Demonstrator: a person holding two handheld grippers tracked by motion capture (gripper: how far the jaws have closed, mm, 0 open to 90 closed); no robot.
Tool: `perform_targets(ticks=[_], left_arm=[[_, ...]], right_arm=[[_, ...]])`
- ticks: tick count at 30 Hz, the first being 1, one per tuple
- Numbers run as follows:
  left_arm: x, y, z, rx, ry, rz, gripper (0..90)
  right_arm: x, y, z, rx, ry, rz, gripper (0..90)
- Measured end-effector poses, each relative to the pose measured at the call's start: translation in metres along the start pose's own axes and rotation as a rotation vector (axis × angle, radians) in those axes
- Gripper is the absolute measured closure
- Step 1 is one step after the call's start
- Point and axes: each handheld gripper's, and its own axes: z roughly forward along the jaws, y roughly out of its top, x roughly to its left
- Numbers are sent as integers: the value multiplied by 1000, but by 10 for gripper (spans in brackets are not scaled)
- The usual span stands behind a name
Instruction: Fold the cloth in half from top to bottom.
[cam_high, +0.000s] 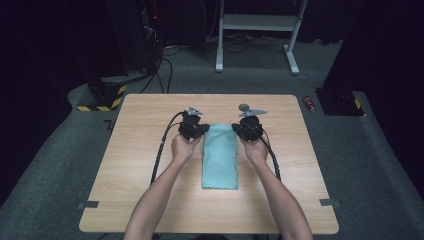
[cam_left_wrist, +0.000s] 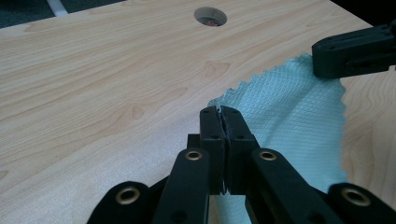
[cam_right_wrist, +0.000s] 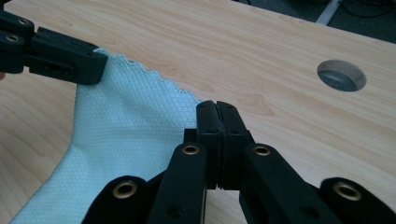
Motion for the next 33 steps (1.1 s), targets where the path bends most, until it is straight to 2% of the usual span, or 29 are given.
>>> perform_targets(ticks=[4, 11, 17, 23, 28, 33], left_arm=[[-3, -7, -4, 4, -24, 3, 884], [-12, -22, -9, 23, -44, 52, 884], [-17, -36, -14, 39, -67, 66, 884], [-24, -47, -18, 54, -76, 78, 884], [-29, -55, -22, 56, -87, 86, 884], [-34, -58, -26, 54, -90, 113, 884]], right_arm=[[2, -9, -3, -2, 23, 2, 894], [5, -26, -10, 0, 61, -3, 894], [11, -35, -17, -1, 91, -21, 893], [19, -49, -21, 13, 107, -50, 894], [21, -57, -23, 18, 117, -49, 894], [24, -65, -27, 12, 126, -48, 893]])
